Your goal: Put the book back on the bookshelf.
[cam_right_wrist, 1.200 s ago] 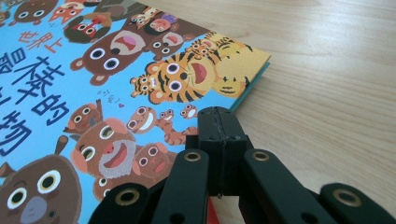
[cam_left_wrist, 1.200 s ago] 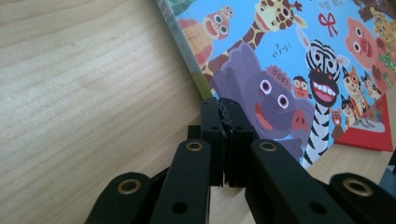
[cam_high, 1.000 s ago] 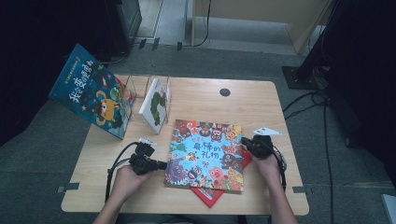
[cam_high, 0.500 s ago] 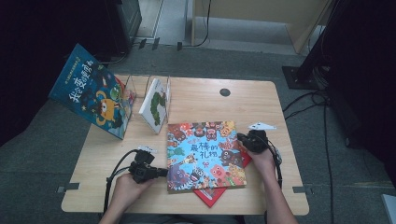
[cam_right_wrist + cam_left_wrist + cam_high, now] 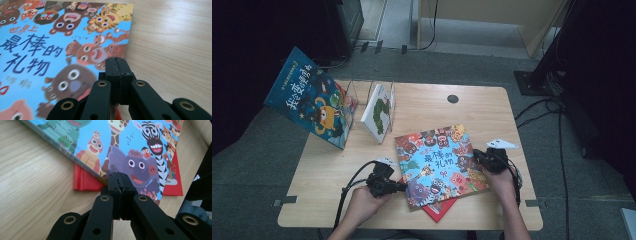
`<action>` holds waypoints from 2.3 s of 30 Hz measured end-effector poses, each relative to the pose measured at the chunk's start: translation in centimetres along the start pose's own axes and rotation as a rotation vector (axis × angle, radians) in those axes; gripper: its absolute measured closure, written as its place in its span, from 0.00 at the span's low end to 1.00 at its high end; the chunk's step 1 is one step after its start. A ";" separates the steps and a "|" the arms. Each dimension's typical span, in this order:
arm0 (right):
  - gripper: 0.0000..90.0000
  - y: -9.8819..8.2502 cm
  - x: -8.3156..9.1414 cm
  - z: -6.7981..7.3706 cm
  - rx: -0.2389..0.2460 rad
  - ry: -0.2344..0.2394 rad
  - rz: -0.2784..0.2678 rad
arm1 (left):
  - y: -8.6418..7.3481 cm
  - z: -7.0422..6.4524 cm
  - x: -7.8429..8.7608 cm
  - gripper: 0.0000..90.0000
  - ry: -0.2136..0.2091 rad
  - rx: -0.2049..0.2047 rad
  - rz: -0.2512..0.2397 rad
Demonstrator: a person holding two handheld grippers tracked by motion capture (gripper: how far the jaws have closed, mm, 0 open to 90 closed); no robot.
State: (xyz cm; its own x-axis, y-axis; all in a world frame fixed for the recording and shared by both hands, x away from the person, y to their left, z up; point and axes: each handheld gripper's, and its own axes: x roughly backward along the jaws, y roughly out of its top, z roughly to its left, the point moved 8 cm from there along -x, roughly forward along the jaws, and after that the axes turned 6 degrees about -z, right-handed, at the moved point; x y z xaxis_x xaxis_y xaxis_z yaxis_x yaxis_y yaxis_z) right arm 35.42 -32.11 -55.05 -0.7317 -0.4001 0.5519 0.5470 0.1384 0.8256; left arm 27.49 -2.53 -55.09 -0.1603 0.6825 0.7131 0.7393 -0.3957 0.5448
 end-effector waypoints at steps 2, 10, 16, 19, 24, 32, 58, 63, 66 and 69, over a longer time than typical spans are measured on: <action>0.99 -0.2 0.3 0.2 -0.001 0.003 -0.001 | 0.2 -0.4 -0.4 1.00 -0.007 -0.005 0.001; 0.99 -1.3 1.8 0.4 -0.005 -0.011 -0.008 | 1.5 -1.8 -2.3 1.00 -0.014 -0.039 -0.007; 0.99 -2.4 2.9 0.0 -0.016 -0.033 0.007 | 2.0 -2.1 -2.8 0.99 -0.036 -0.058 0.009; 0.99 -2.8 3.5 -0.2 -0.023 -0.043 0.002 | 2.5 -1.5 -2.5 0.95 -0.022 -0.049 0.003; 0.99 -3.6 4.8 -0.5 -0.037 -0.064 -0.005 | 3.5 -0.4 -1.6 0.92 0.006 -0.047 -0.012; 0.99 -4.7 6.3 -0.6 -0.045 -0.099 -0.001 | 4.8 1.8 -0.2 0.82 0.038 -0.030 -0.042; 1.00 -5.4 5.8 -2.8 -0.094 -0.075 0.027 | 4.7 5.9 1.9 0.55 0.091 0.029 -0.083; 1.00 -4.7 4.9 -3.7 -0.102 -0.078 0.025 | 4.5 6.8 2.0 0.53 0.101 0.052 -0.091; 1.00 -4.2 4.2 -4.1 -0.102 -0.078 0.023 | 4.3 7.1 2.2 0.52 0.101 0.065 -0.095; 1.00 -3.7 3.4 -4.4 -0.099 -0.073 0.020 | 4.2 7.4 2.3 0.52 0.106 0.073 -0.108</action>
State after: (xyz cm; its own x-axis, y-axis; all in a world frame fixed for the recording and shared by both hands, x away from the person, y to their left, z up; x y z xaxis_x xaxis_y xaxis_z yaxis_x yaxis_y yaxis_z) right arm 32.70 -38.02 -56.69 -0.7461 -0.3306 0.5779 0.5965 0.0536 0.8008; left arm 35.13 1.97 -54.39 -0.3065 0.6482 0.6971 0.7590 -0.2755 0.5899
